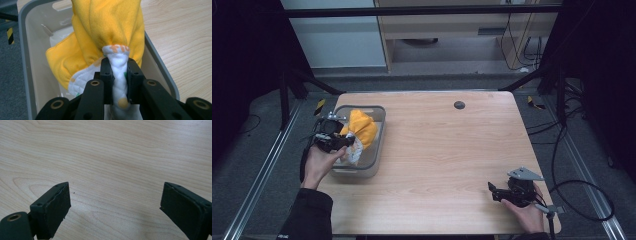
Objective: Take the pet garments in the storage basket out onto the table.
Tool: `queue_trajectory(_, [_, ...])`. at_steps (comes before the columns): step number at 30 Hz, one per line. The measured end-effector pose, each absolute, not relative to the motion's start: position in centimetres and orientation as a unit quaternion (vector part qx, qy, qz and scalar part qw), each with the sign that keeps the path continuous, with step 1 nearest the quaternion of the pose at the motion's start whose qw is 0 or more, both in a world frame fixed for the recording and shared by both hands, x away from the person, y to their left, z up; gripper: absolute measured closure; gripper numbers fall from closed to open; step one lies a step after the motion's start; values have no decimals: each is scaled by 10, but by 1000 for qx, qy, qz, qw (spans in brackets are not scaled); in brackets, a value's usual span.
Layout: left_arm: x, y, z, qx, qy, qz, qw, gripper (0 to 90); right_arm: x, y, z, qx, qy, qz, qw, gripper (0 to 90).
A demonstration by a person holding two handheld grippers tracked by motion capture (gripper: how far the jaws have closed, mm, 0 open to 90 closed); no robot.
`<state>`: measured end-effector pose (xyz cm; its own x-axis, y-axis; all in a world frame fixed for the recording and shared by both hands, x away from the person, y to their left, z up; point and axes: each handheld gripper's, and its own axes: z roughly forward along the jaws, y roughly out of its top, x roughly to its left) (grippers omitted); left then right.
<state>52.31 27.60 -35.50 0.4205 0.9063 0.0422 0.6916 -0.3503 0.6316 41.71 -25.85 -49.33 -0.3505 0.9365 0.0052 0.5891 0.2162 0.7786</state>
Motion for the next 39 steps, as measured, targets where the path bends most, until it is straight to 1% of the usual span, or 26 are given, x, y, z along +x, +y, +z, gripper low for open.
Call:
queue_trajectory(15, [512, 275, -331, 802, 482, 208, 285, 783, 417, -259, -493, 514, 741, 356, 244, 91])
queue_trajectory(20, [510, 274, -328, 805, 477, 204, 288, 783, 417, -259, -493, 514, 741, 356, 245, 91])
queue_trajectory(39, [496, 252, -311, 822, 440, 203, 301, 782, 417, -259, -493, 516, 740, 356, 244, 91])
